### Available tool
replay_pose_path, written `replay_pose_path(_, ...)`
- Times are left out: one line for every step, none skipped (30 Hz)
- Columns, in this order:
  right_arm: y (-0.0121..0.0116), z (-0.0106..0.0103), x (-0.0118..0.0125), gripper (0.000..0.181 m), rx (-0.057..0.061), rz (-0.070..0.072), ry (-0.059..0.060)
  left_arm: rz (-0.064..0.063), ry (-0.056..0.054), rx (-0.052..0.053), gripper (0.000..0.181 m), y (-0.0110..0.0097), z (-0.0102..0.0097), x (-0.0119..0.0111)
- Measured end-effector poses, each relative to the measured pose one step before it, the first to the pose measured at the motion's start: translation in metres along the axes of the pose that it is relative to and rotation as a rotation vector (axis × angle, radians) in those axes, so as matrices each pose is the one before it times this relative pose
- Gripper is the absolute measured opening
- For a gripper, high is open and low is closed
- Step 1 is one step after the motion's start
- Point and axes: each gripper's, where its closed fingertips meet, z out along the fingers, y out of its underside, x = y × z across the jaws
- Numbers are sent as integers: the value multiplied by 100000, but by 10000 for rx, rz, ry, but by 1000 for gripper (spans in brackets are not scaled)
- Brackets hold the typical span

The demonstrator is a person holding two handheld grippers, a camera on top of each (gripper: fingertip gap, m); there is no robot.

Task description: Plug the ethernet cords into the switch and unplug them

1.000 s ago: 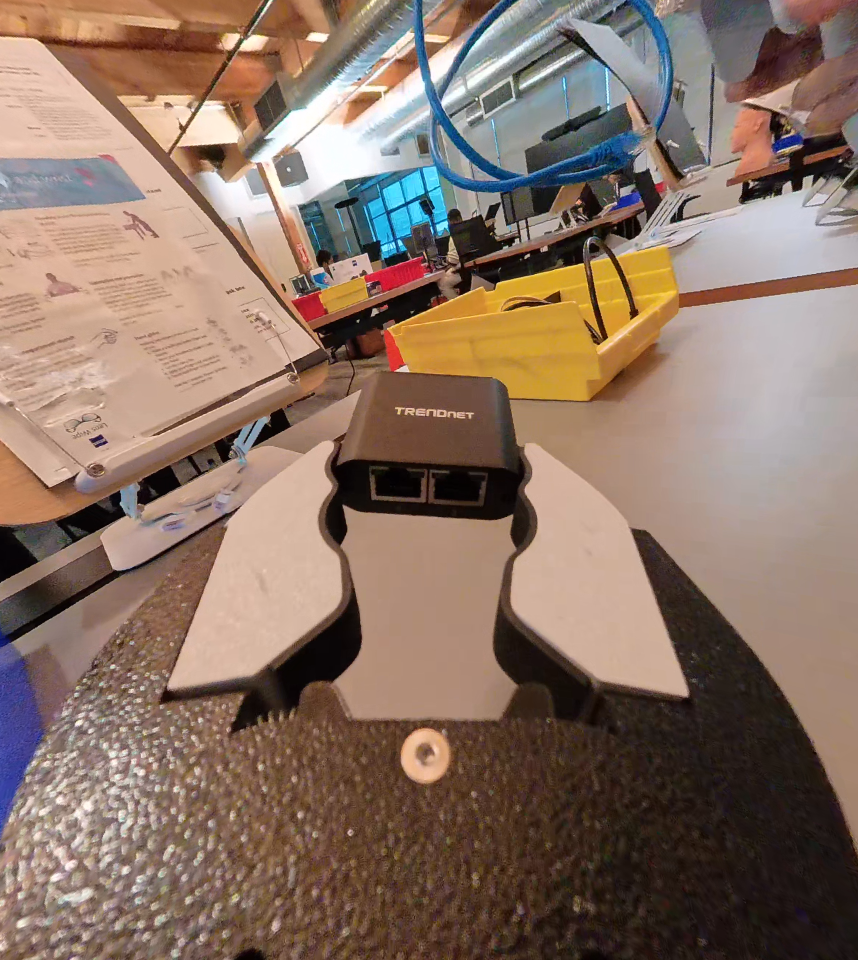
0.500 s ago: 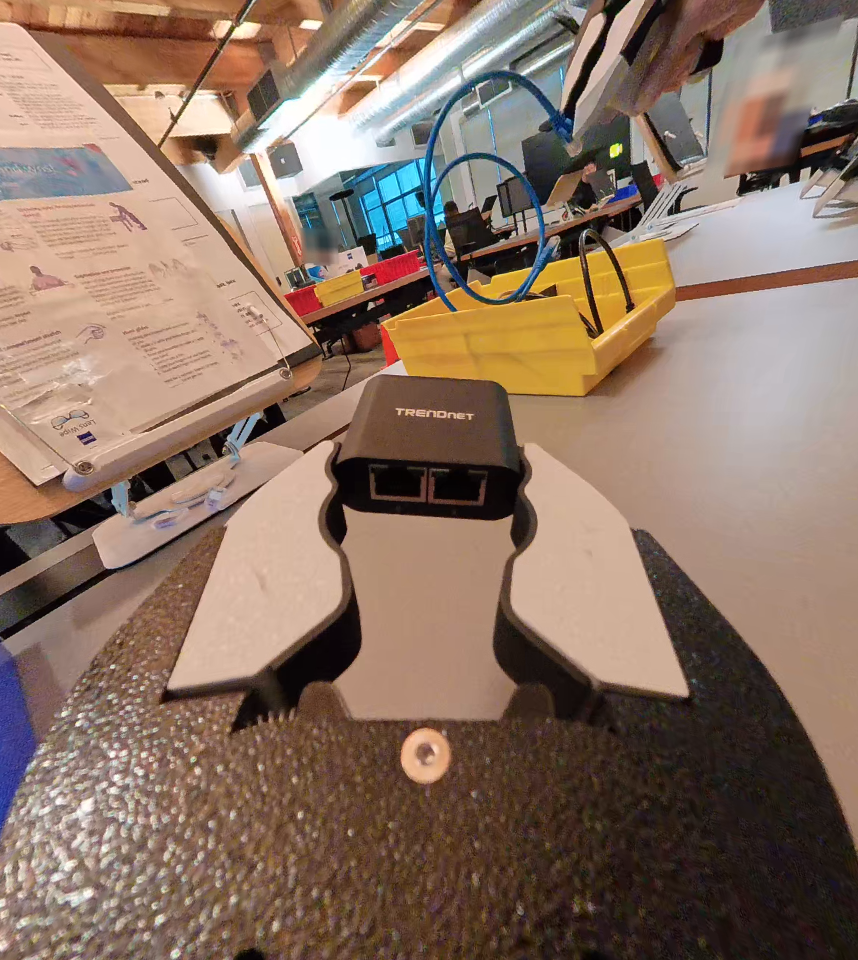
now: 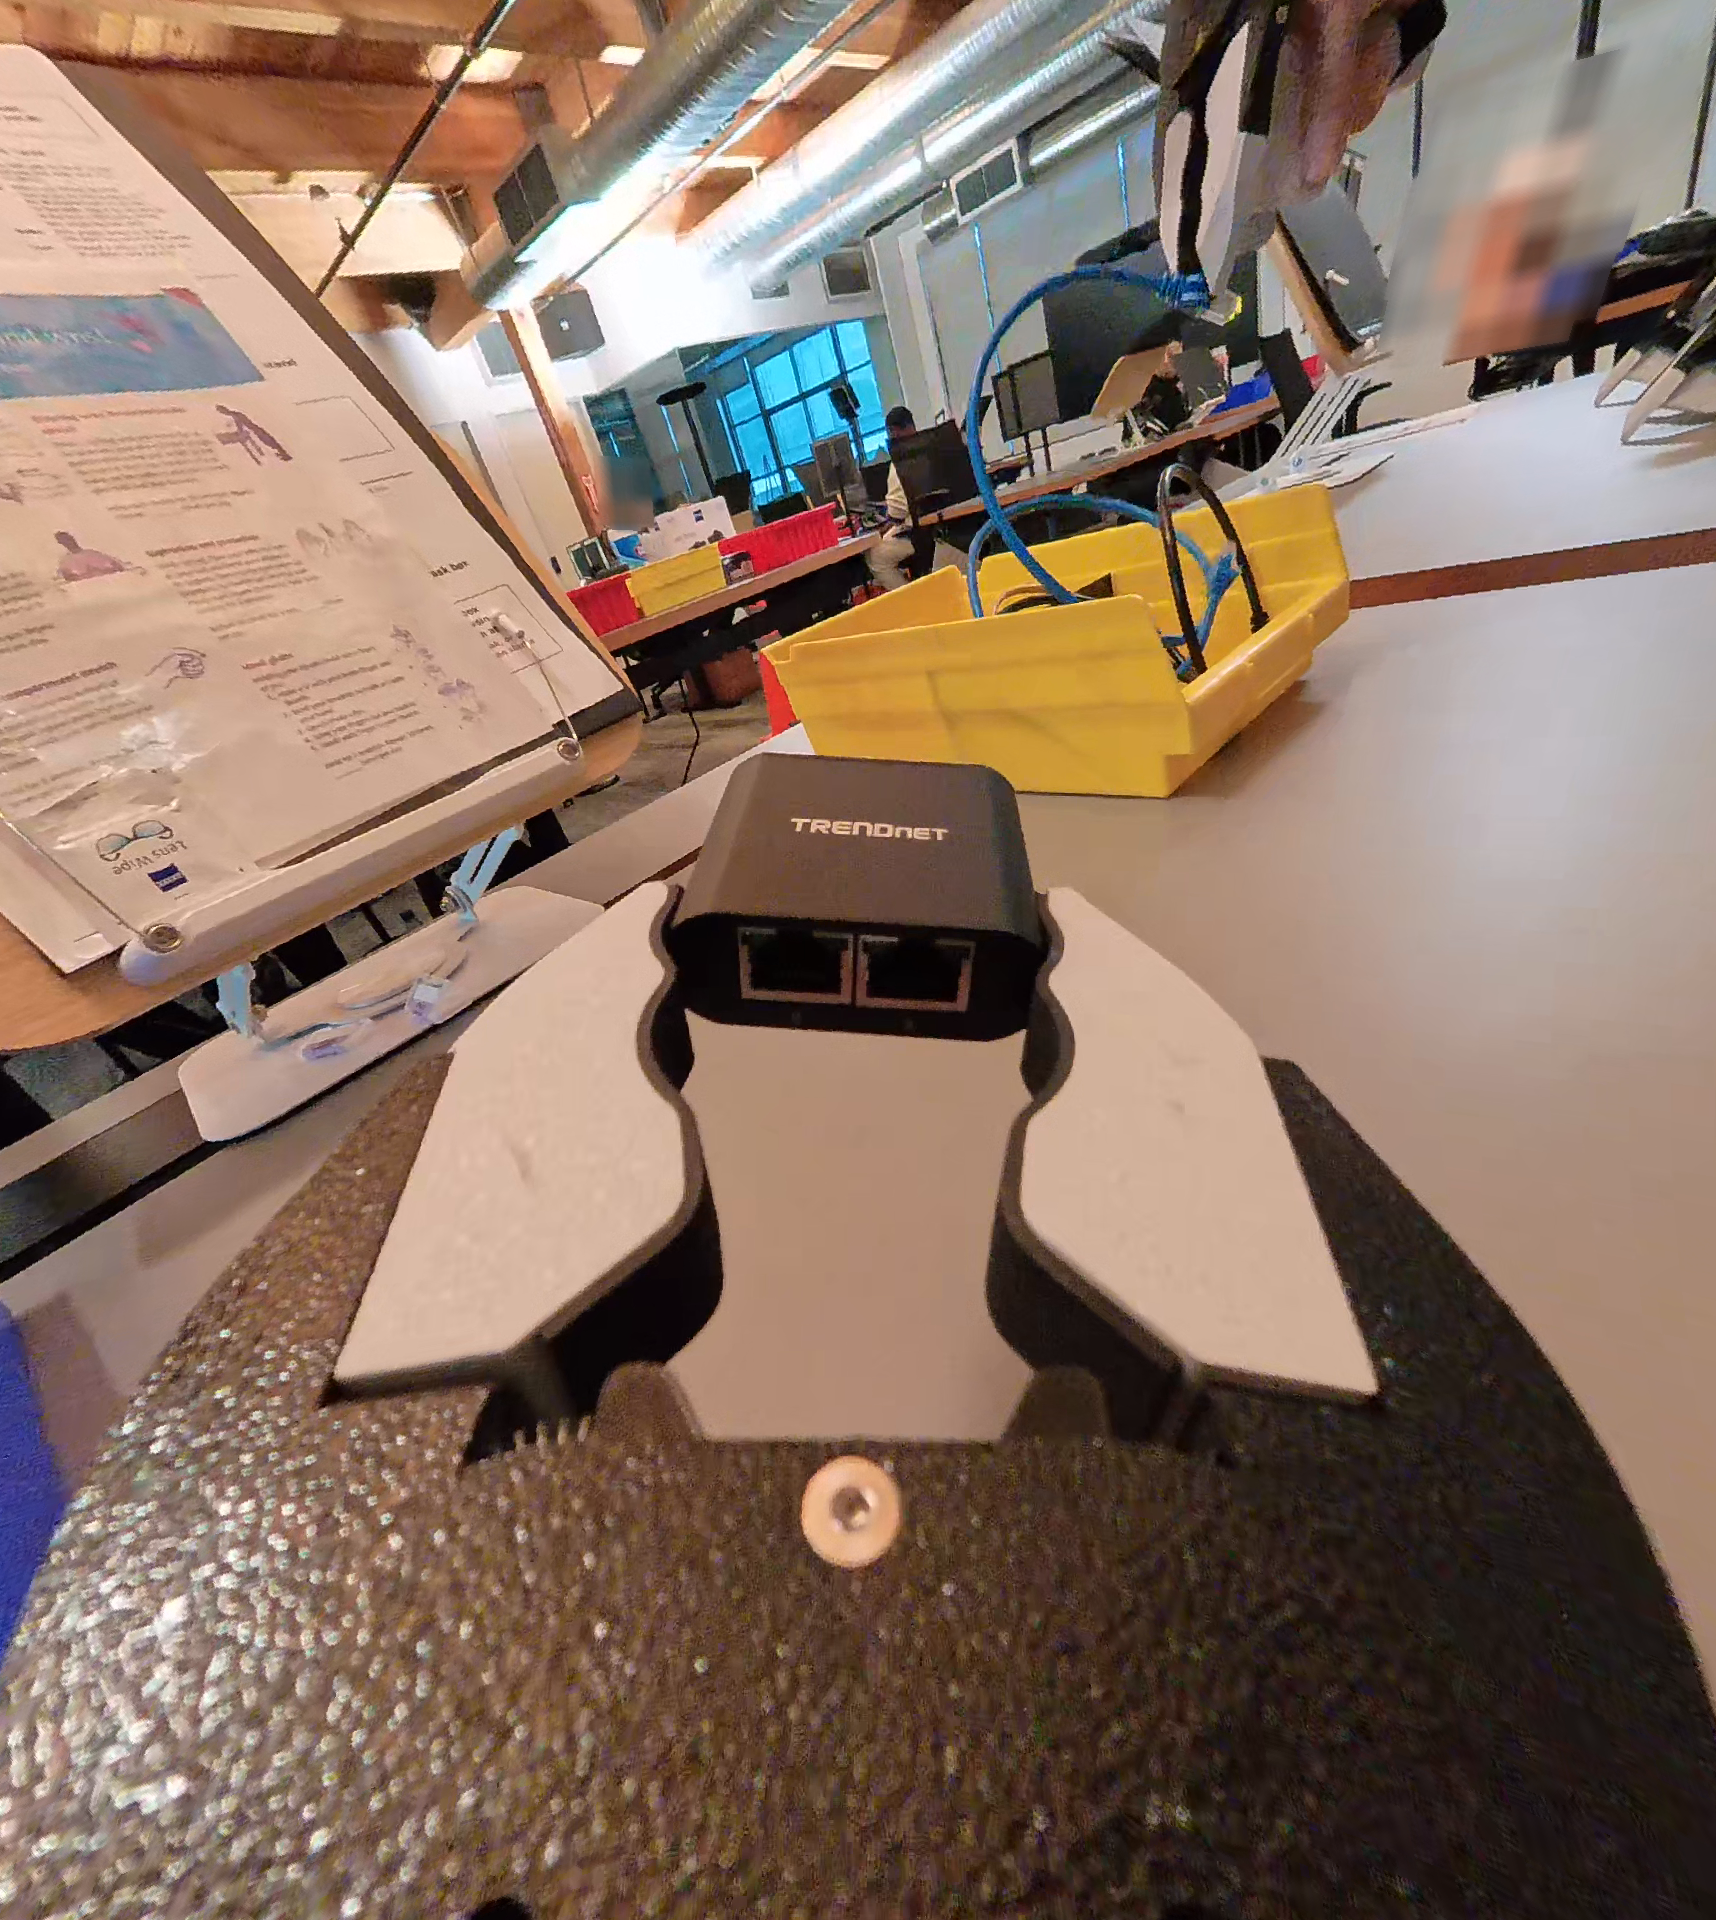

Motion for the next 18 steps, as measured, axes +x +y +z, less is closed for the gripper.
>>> replay_pose_path(9, 260, 469, 13, -3, 204, 29, -24, -3, 7, 61, 1, 33, -20)
replay_pose_path(-196, 368, 557, 13, 69, 99, 110, 0, -20, -8, 61, 2, 30, -23)
replay_pose_path(-183, 494, 360, 13, 22, -41, 63, 15, 2, -9, 61, 15, 19, 26)
replay_pose_path(-179, 651, 312, 13, -9, -77, 55, 26, 21, -11, 61, 15, 8, 46)
replay_pose_path(-99, 790, 355, 13, -78, -52, 105, 26, -11, -3, 61, -1, 0, 22)
replay_pose_path(107, 885, 428, 13, -209, 0, 158, 9, 5, -5, 61, 0, -4, 22)
replay_pose_path(166, 979, 149, 13, -227, 86, -7, -8, 25, -12, 61, 17, 1, 34)
replay_pose_path(156, 1017, -108, 13, -199, 156, -179, -1, 5, -3, 61, 0, -7, 19)
replay_pose_path(85, 868, 65, 13, -136, 146, -30, 1, 6, 1, 61, -1, 1, 7)
replay_pose_path(-41, 621, -27, 15, -3, 68, -20, 1, 5, 4, 61, -9, -15, 13)
replay_pose_path(7, 458, -45, 18, 35, 58, 14, 7, -4, 14, 61, -15, -27, 8)
replay_pose_path(-2, 288, 129, 26, 57, 74, 155, -4, 7, 7, 61, -8, -8, 8)
replay_pose_path(-36, 113, 165, 34, 104, 60, 222, -13, -5, 4, 61, -4, -24, -6)
replay_pose_path(10, -78, -74, 41, 96, -10, 118, -11, -7, 13, 61, -23, -21, -22)
replay_pose_path(-52, -299, -139, 49, 155, -84, 125, -11, 11, 11, 61, -11, -10, 8)
replay_pose_path(-252, -624, 199, 56, 275, -140, 429, -17, 22, 4, 61, 1, -10, 15)
replay_pose_path(-626, -899, 96, 65, 517, -139, 427, -14, 8, 5, 61, -12, -4, 0)
replay_pose_path(-1034, -1128, -139, 72, 764, -127, 326, -13, 0, 7, 61, -5, -4, -9)
